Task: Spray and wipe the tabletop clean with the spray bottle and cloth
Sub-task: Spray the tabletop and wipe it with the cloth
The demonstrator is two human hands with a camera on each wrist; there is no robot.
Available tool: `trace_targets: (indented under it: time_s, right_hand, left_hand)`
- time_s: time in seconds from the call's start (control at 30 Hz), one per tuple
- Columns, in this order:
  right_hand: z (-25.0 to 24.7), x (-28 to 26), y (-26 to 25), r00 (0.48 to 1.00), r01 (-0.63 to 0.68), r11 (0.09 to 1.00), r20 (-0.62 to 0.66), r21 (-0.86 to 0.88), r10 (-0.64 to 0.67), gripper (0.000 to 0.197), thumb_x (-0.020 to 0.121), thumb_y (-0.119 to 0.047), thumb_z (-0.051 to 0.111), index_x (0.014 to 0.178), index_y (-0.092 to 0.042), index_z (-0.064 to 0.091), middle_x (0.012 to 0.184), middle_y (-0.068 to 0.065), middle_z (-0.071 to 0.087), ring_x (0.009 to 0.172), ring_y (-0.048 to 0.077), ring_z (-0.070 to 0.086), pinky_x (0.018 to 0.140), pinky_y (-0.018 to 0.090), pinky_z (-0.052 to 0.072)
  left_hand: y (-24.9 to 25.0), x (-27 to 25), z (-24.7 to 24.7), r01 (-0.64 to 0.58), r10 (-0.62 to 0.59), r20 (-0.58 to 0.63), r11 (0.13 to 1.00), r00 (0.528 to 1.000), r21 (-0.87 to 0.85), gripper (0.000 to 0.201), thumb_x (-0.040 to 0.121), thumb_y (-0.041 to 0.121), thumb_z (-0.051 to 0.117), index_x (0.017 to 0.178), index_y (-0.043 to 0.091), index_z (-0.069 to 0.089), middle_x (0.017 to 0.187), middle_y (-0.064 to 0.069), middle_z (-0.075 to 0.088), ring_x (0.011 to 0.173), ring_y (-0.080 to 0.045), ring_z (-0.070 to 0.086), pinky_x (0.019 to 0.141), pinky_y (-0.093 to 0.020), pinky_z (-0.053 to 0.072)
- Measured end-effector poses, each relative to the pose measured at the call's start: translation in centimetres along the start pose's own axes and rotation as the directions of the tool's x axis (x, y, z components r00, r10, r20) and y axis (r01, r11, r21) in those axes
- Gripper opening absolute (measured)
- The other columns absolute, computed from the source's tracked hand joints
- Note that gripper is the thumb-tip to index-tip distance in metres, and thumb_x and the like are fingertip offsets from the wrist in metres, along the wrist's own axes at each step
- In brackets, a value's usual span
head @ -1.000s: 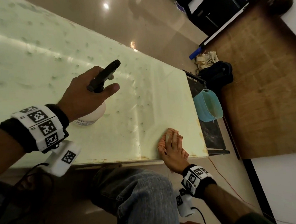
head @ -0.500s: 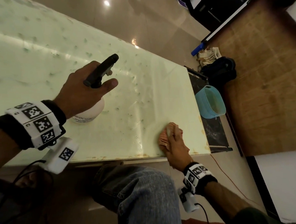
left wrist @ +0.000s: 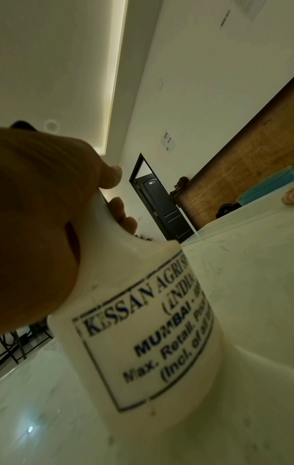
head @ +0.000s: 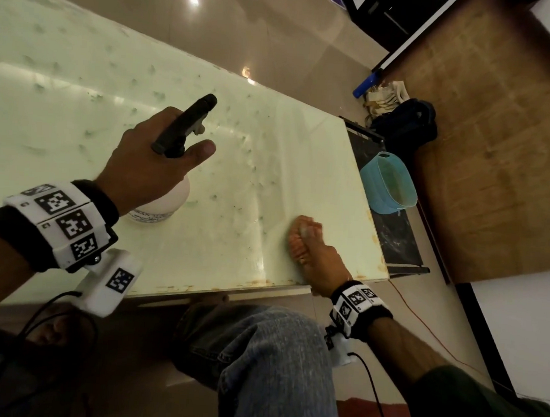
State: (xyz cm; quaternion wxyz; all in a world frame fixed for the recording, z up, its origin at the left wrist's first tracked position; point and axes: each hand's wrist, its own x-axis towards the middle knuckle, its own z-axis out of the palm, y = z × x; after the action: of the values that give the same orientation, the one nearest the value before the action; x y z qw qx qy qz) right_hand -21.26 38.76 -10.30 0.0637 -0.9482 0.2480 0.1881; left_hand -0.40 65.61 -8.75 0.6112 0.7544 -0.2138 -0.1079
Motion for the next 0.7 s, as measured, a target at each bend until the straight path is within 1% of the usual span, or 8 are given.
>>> trace_targets:
  time_s: [0.1, 0.23, 0.3, 0.4, 0.47, 0.53, 0.6, 0.7]
  right_hand:
    - [1.1, -1.6, -0.7, 0.968, 0.250, 0.967, 0.025, 0.039, -0.251, 0.076, 0.089, -0.011, 0.054, 0.152, -0.028, 0.014, 0.152, 0.020, 0.032, 0.114, 0.039, 0.058, 0.098, 0.045, 0.049]
    - [2.4, -3.5, 2.7, 0.856, 0.507, 0.851, 0.033, 0.138, -0.516, 0.071, 0.090, -0.008, 0.057, 0.149, -0.031, 0.024, 0.158, 0.000, 0.019, 0.145, 0.015, 0.022, 0.117, 0.034, 0.029]
    - [2.1, -4.2, 5.4, 0.856, 0.508, 0.855, 0.045, 0.106, -0.514, 0.064, 0.095, -0.016, 0.055, 0.147, -0.038, 0.026, 0.157, -0.003, 0.023, 0.143, 0.013, 0.028, 0.116, 0.031, 0.029]
    - [0.9, -3.4, 8.2, 0.960, 0.279, 0.958, -0.025, 0.062, -0.278, 0.049, 0.098, -0.033, 0.044, 0.140, -0.053, 0.027, 0.146, 0.003, 0.046, 0.121, 0.021, 0.057, 0.106, 0.037, 0.044]
    - [-0.3, -0.7, 7.9, 0.995, 0.062, 0.992, -0.081, 0.110, -0.054, 0.040, 0.097, -0.053, 0.032, 0.135, -0.045, 0.040, 0.131, 0.009, 0.059, 0.112, 0.030, 0.062, 0.101, 0.038, 0.047]
    - [-0.6, 2.3, 5.3, 0.993, -0.014, 0.990, -0.114, 0.142, 0.031, 0.054, 0.091, -0.067, 0.021, 0.128, -0.034, 0.044, 0.119, 0.015, 0.062, 0.108, 0.036, 0.062, 0.096, 0.037, 0.046]
    - [-0.6, 4.0, 1.1, 0.996, 0.011, 0.985, -0.089, 0.171, 0.005, 0.053, 0.094, -0.062, 0.025, 0.134, -0.032, 0.041, 0.126, 0.015, 0.059, 0.112, 0.035, 0.059, 0.097, 0.036, 0.043]
    - [1.0, 2.2, -2.7, 0.940, 0.336, 0.928, 0.001, 0.161, -0.341, 0.047, 0.099, -0.035, 0.042, 0.145, -0.027, 0.035, 0.145, 0.008, 0.045, 0.126, 0.026, 0.052, 0.107, 0.041, 0.041]
  left_hand:
    - [0.1, 0.1, 0.1, -0.015, 0.015, -0.006, 1.000, 1.000, -0.009, 0.027, 0.093, 0.045, 0.071, 0.112, 0.027, 0.065, 0.081, -0.018, 0.068, 0.068, -0.019, 0.064, 0.070, -0.025, 0.045]
    - [-0.2, 0.3, -0.1, -0.026, 0.026, -0.020, 0.999, 0.999, -0.021, 0.028, 0.093, 0.047, 0.071, 0.113, 0.029, 0.064, 0.100, -0.016, 0.073, 0.061, -0.009, 0.063, 0.075, -0.029, 0.047]
    - [-0.3, 0.3, -0.2, -0.019, 0.018, -0.013, 0.999, 1.000, -0.029, 0.027, 0.092, 0.047, 0.071, 0.111, 0.029, 0.064, 0.097, -0.018, 0.072, 0.060, -0.011, 0.062, 0.073, -0.029, 0.047]
    - [-0.4, 0.3, -0.2, -0.021, 0.021, -0.003, 0.999, 1.000, -0.045, 0.026, 0.092, 0.048, 0.072, 0.110, 0.031, 0.065, 0.089, -0.019, 0.069, 0.068, -0.026, 0.064, 0.074, -0.035, 0.049]
    - [-0.4, 0.3, -0.2, -0.009, 0.009, -0.002, 0.999, 1.000, -0.049, 0.030, 0.089, 0.054, 0.072, 0.110, 0.033, 0.064, 0.089, -0.019, 0.068, 0.074, -0.034, 0.065, 0.076, -0.036, 0.048]
    - [-0.3, 0.2, -0.3, -0.008, 0.008, 0.001, 0.998, 1.000, -0.062, 0.037, 0.083, 0.062, 0.068, 0.110, 0.038, 0.064, 0.095, -0.016, 0.070, 0.071, -0.030, 0.064, 0.075, -0.034, 0.048]
    - [-0.1, 0.1, -0.3, -0.022, 0.022, 0.008, 0.998, 1.000, -0.066, 0.038, 0.079, 0.067, 0.063, 0.112, 0.048, 0.060, 0.102, -0.014, 0.070, 0.066, -0.024, 0.063, 0.075, -0.033, 0.049]
    - [-0.1, 0.1, -0.3, -0.027, 0.028, 0.009, 0.997, 1.000, -0.076, 0.044, 0.076, 0.070, 0.062, 0.115, 0.051, 0.059, 0.106, -0.013, 0.070, 0.067, -0.025, 0.062, 0.078, -0.040, 0.051]
